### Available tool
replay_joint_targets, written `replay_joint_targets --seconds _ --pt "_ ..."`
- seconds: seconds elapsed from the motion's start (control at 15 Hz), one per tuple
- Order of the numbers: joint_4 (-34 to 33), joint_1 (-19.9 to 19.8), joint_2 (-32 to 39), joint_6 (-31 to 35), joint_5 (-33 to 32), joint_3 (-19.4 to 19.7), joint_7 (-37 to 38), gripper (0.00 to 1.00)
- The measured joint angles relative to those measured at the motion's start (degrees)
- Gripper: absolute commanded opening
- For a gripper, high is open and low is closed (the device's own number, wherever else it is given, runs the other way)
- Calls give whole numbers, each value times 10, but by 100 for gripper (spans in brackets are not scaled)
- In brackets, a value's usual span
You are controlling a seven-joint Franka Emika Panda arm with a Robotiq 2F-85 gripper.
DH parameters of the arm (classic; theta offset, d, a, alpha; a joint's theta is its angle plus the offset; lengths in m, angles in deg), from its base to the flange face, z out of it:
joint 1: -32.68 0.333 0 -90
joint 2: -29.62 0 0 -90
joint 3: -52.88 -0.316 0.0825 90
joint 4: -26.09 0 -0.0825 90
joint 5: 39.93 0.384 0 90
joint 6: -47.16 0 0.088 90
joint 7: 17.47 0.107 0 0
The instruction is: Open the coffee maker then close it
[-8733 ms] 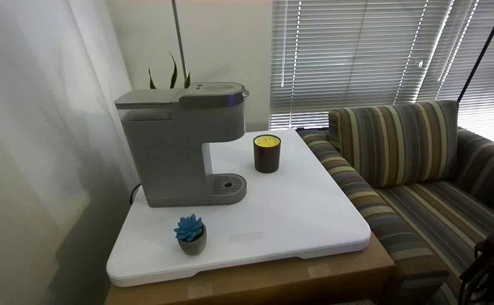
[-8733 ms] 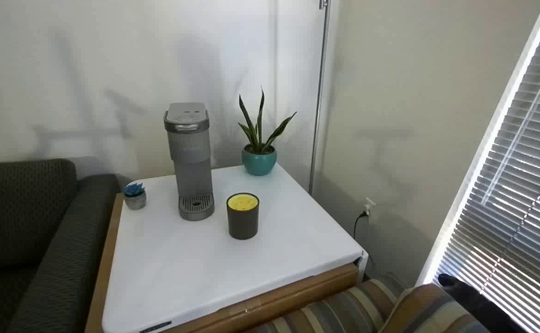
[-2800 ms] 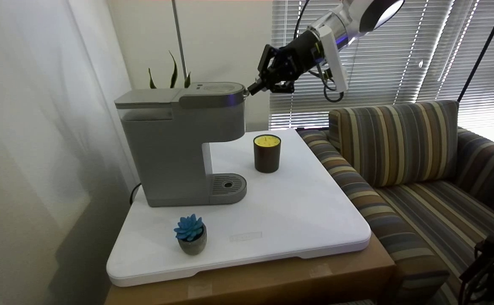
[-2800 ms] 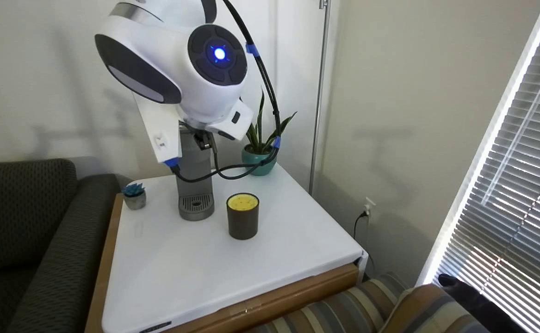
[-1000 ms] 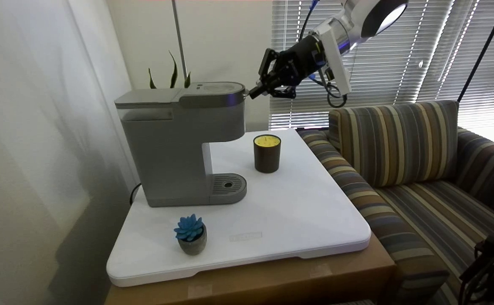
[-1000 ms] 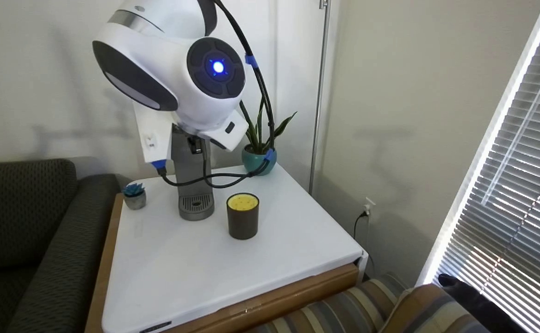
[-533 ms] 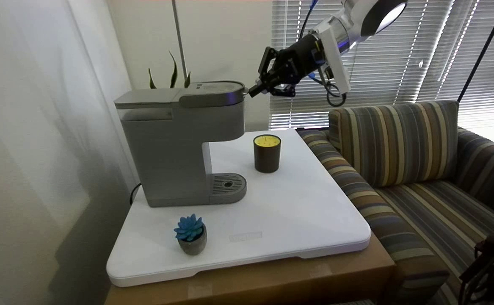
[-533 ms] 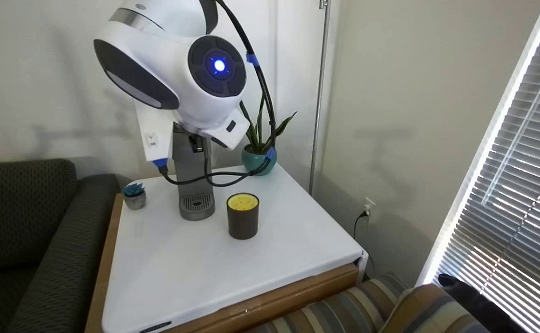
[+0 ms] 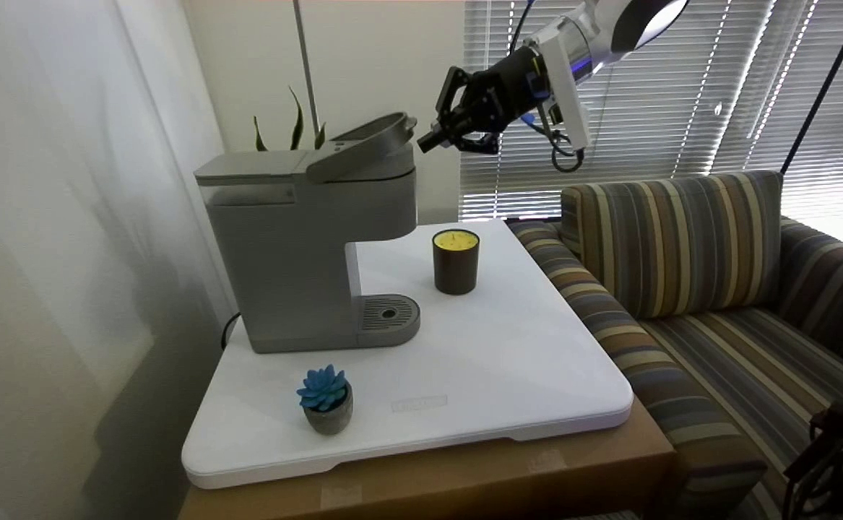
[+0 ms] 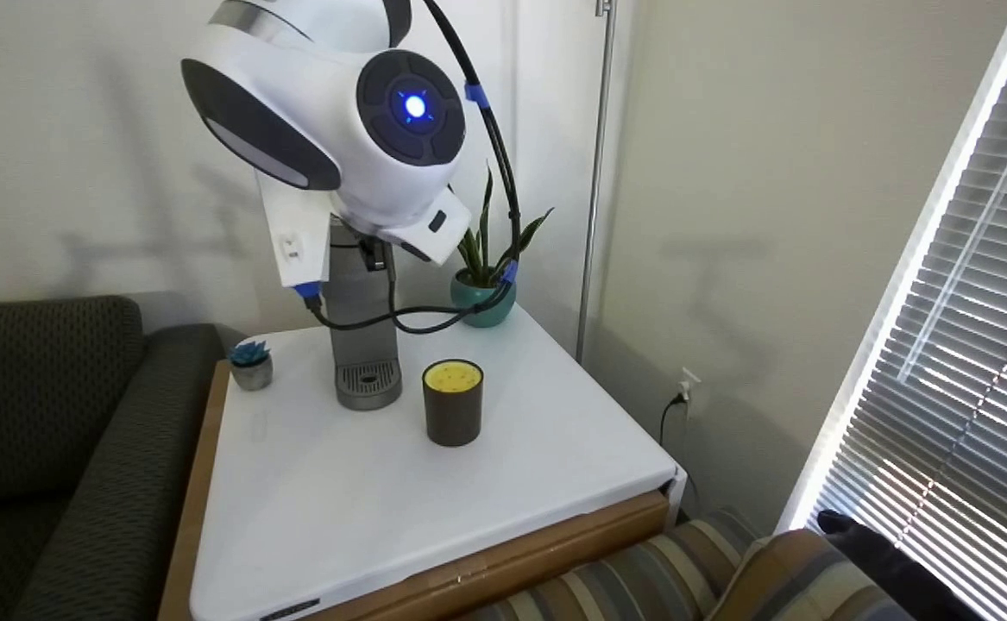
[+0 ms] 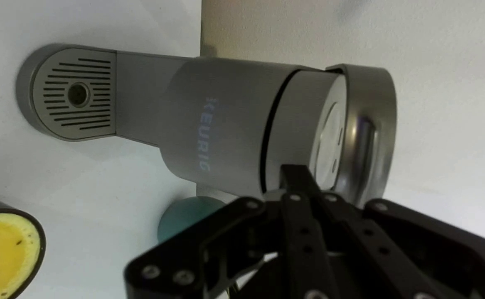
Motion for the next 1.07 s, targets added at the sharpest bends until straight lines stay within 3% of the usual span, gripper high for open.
replay_joint_targets --seconds 1.07 --pt "-17 -1 0 -7 9 0 0 0"
